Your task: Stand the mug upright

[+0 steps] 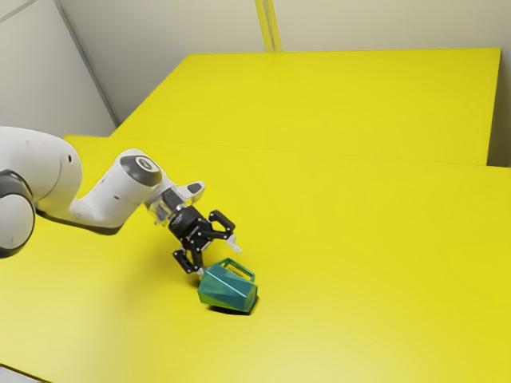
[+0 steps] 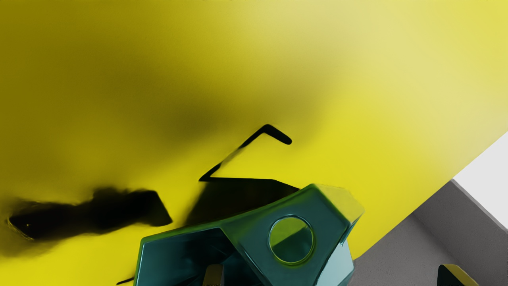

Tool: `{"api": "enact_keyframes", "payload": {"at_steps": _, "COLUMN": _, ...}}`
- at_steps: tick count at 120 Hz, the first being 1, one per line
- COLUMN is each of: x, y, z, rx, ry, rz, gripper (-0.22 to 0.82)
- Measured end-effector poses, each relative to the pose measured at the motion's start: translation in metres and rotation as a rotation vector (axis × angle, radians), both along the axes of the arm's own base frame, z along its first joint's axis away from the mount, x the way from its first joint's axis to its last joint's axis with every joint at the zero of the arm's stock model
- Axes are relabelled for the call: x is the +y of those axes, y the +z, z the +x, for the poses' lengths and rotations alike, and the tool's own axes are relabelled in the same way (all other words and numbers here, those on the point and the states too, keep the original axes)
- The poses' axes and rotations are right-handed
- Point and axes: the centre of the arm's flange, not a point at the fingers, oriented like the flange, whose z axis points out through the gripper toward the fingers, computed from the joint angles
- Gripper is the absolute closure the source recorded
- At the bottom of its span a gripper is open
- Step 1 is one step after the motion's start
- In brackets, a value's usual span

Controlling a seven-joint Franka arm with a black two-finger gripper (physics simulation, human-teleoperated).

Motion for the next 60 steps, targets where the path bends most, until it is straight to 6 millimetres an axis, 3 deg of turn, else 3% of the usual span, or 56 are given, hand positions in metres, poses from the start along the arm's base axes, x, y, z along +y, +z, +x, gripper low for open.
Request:
{"api": "enact_keyframes", "payload": {"at_steps": 13, "x": -0.003, "y": 0.002, "z": 0.002, "rx": -0.013, "ry": -0.001, "rz": 0.011, "gripper": 0.39}}
{"api": "enact_keyframes", "payload": {"at_steps": 25, "x": -0.008, "y": 0.004, "z": 0.005, "rx": -0.024, "ry": -0.007, "rz": 0.014, "gripper": 0.57}}
{"api": "enact_keyframes", "payload": {"at_steps": 40, "x": -0.013, "y": 0.008, "z": 0.008, "rx": -0.036, "ry": -0.010, "rz": 0.016, "gripper": 0.68}}
{"api": "enact_keyframes", "payload": {"at_steps": 60, "x": -0.021, "y": 0.010, "z": 0.010, "rx": -0.038, "ry": -0.017, "rz": 0.017, "gripper": 0.75}}
